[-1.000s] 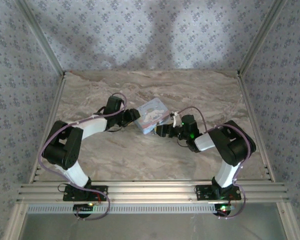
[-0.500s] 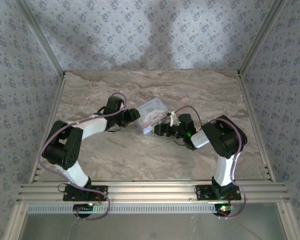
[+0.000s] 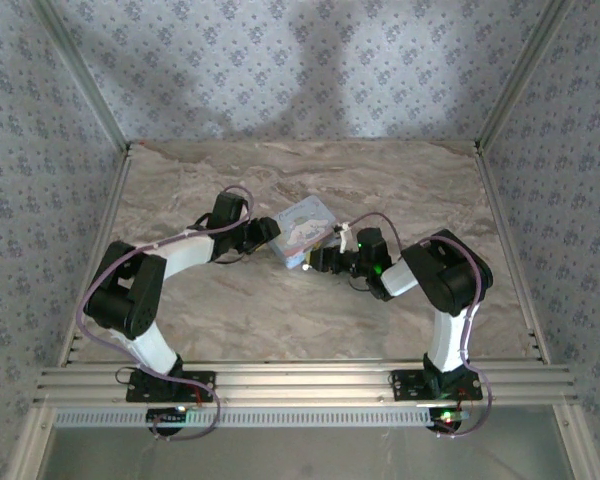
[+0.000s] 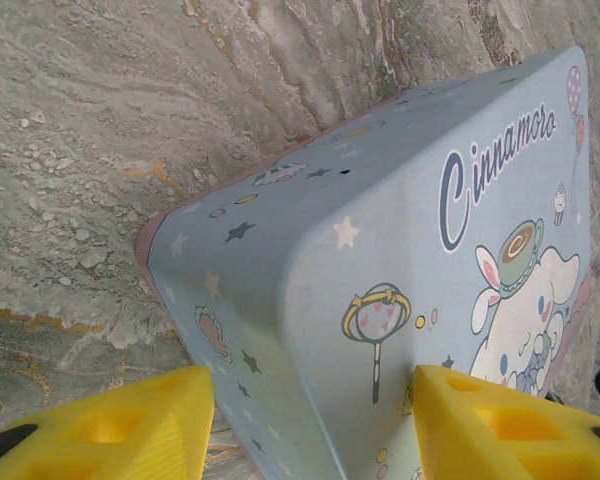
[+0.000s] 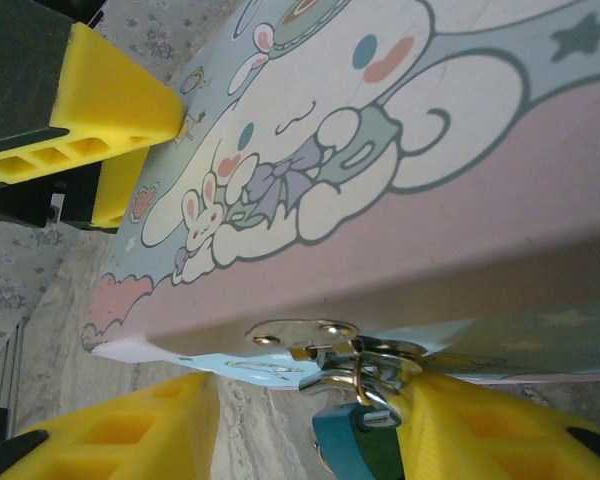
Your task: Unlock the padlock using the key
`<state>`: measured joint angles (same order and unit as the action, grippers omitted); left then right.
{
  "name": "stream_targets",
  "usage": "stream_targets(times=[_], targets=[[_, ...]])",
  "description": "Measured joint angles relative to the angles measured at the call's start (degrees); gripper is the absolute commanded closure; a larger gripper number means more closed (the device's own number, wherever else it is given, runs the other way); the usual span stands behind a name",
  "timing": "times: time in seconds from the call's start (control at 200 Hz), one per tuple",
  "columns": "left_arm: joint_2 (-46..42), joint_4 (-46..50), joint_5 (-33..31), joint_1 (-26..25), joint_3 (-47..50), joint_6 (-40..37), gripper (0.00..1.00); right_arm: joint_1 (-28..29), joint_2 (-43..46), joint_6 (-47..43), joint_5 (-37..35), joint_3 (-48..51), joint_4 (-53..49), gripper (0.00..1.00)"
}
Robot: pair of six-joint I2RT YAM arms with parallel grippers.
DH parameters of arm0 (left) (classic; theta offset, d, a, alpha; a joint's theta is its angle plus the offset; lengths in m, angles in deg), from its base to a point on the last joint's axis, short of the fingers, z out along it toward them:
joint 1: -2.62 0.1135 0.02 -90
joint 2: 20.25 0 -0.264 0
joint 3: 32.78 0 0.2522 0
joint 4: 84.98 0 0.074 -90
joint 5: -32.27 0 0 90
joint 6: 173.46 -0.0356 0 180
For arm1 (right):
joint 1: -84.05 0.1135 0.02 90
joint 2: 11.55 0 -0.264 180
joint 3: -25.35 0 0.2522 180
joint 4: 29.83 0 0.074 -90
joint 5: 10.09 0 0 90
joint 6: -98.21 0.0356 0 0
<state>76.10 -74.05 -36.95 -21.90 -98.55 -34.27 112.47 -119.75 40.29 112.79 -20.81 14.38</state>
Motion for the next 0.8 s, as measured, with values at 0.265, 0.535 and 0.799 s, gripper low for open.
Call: stream_targets(times=[0.265, 0.535, 0.799], targets=[[0.0, 0.0, 0.0, 0.0, 0.1, 0.3, 0.46, 0.0, -0.2, 0.0, -0.2, 0.0, -0.8, 0.65], [0.0, 0.0, 0.0, 0.0, 0.1, 0.4, 0.46, -0.1, -0.2, 0.0, -0.5, 0.1, -1.7, 0.81], [0.0, -0.4, -0.5, 0.0, 0.2, 0.4, 0.45, -0.2, -0.2, 0.0, -0.5, 0.1, -2.4, 0.86]])
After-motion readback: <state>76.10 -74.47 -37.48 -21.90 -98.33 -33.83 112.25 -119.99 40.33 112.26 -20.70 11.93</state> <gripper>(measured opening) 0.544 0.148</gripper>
